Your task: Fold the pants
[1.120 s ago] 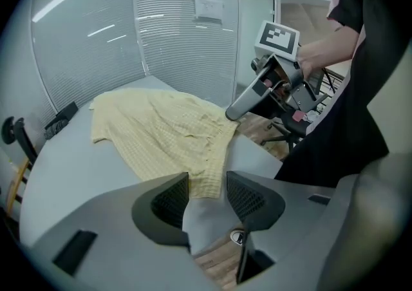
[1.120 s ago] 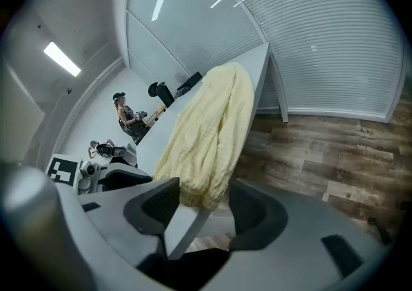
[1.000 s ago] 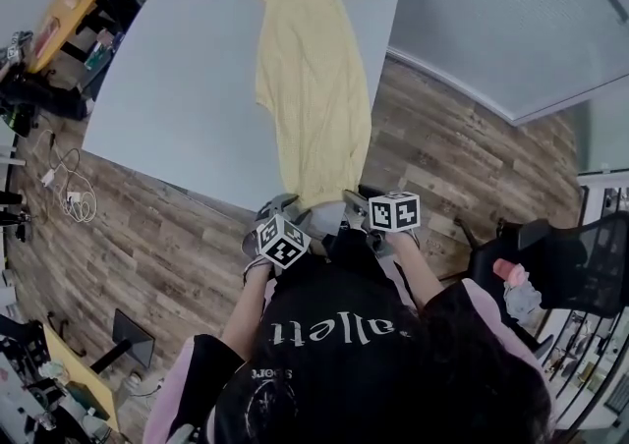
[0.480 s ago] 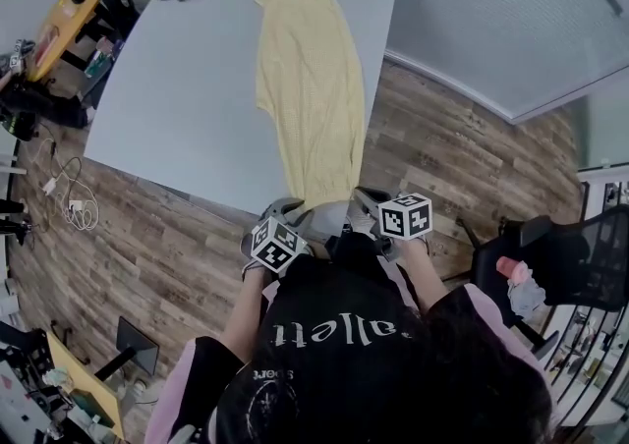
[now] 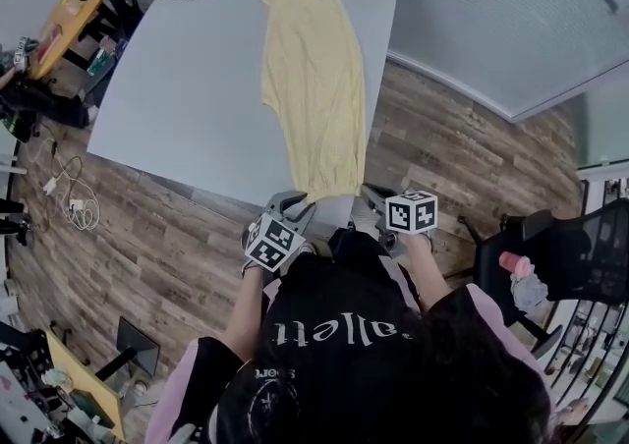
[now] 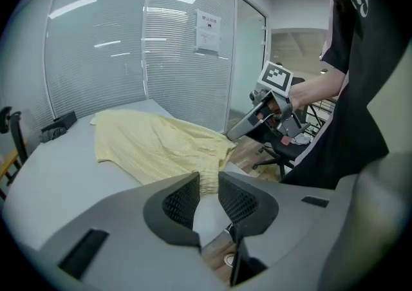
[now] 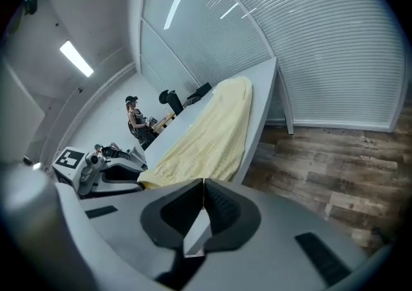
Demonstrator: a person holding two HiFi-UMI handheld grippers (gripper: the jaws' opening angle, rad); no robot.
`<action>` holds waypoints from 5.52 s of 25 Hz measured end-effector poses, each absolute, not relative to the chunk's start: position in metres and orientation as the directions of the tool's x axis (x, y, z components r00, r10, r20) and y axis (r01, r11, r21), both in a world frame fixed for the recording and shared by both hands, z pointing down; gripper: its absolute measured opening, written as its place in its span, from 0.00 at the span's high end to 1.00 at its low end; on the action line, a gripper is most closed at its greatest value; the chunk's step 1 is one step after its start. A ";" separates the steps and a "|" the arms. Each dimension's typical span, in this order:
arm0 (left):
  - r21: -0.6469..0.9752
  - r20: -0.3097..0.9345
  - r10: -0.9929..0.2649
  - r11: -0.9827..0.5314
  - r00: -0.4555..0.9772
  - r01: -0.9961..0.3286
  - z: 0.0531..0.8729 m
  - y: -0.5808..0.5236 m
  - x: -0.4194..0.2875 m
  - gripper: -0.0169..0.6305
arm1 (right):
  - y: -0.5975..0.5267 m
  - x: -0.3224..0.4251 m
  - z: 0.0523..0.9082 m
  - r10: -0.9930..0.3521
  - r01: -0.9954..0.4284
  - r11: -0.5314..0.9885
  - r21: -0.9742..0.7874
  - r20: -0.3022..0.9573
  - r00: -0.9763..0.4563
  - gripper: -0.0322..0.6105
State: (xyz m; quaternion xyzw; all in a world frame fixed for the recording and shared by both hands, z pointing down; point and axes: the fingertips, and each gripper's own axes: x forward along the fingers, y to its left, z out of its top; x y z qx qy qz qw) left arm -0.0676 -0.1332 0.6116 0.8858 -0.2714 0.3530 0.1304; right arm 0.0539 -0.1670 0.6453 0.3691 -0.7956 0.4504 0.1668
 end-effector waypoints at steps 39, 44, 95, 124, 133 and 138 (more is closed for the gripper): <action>-0.171 0.420 -0.560 -0.822 0.715 -0.543 0.427 -0.290 -0.091 0.82 | -0.305 0.040 0.444 -0.513 -0.440 0.483 -0.757 0.162 -0.843 0.91; -0.182 0.473 -0.581 -0.800 0.663 -0.571 0.439 -0.376 -0.098 0.82 | -0.394 0.042 0.445 -0.520 -0.458 0.485 -0.745 0.175 -0.836 0.91; -0.050 0.375 -0.641 -0.735 0.669 -0.676 0.445 -0.316 -0.114 0.56 | -0.320 -0.033 0.444 -0.554 -0.602 0.700 -0.384 0.239 -0.797 0.81; 0.122 0.375 -0.603 -0.721 0.705 -0.682 0.479 -0.083 -0.160 0.79 | -0.096 -0.066 0.454 -0.619 -0.665 0.578 -0.473 0.278 -0.735 0.81; 0.106 0.341 -0.638 -0.704 0.691 -0.702 0.459 -0.060 -0.147 0.81 | -0.073 -0.074 0.454 -0.571 -0.621 0.614 -0.486 0.269 -0.775 0.82; 0.105 0.316 -0.657 -0.693 0.684 -0.713 0.447 -0.040 -0.123 0.81 | -0.044 -0.048 0.454 -0.567 -0.615 0.612 -0.497 0.266 -0.779 0.86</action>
